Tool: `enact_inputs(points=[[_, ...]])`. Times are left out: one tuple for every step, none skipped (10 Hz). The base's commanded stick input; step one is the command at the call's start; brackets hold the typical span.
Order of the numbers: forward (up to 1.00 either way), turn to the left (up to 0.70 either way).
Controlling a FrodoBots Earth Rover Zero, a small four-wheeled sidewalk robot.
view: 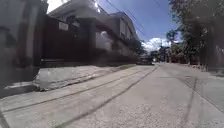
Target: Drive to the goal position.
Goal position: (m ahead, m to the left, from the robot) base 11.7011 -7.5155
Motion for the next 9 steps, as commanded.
enact_inputs(points=[[0.70, 0.00], [0.70, 0.10], [0.70, 0.03], [0.70, 0.00], [0.70, -0.20], [0.70, -0.35], [0.70, -0.33], [0.70, -0.30], [0.70, -0.35]])
